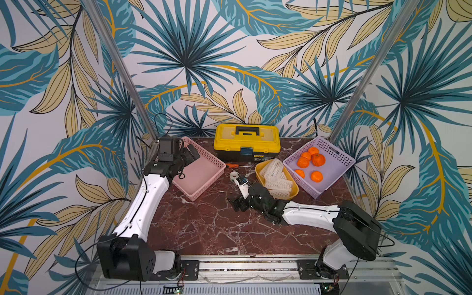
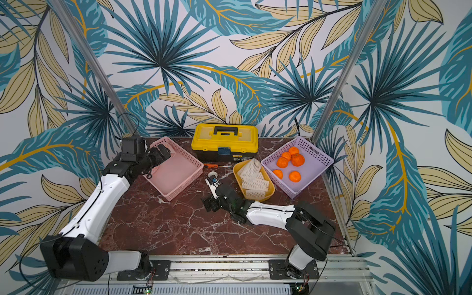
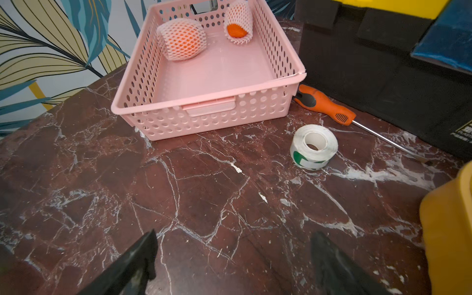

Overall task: Remove foam nets from oranges
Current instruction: Pick up the orange from the basket.

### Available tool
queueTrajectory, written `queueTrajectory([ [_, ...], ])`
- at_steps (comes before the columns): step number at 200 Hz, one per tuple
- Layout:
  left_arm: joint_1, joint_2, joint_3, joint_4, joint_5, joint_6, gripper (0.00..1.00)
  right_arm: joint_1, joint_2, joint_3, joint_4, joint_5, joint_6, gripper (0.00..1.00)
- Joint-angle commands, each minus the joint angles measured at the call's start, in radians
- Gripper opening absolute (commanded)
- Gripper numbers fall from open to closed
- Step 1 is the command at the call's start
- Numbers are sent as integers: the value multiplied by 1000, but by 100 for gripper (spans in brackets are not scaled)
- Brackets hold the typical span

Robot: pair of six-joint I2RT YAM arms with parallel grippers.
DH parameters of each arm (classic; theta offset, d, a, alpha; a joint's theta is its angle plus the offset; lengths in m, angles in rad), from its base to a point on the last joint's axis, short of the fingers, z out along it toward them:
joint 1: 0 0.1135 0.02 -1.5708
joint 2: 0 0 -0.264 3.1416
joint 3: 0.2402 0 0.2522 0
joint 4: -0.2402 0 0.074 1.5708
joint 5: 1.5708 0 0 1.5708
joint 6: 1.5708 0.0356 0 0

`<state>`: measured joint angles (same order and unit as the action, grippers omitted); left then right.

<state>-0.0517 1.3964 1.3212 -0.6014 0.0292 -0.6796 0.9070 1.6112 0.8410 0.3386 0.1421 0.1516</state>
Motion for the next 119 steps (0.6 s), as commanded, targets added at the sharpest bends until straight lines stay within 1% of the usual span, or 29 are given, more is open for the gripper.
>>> queueTrajectory([
  [1,31,160,129,-80,6,-17,100,2,13,27,-8,6,-18,94],
  [17,56,318,262,-155,35,-10,100,2,13,22,-4,15,-24,94],
  [27,70,414,346,-194,66,0,98,2,15,20,-5,23,-27,94],
  [46,90,551,478,-235,92,1,95,3,10,11,-9,39,-36,93],
  [76,94,735,652,-247,33,8,89,3,-3,-7,9,58,-45,93],
  [92,99,823,742,-277,8,-1,84,4,-7,-11,13,52,-44,93],
  [102,101,862,781,-296,-19,-8,81,2,-7,-11,16,51,-44,93],
  [119,102,909,816,-298,-65,-1,80,4,-6,-14,24,52,-45,93],
])
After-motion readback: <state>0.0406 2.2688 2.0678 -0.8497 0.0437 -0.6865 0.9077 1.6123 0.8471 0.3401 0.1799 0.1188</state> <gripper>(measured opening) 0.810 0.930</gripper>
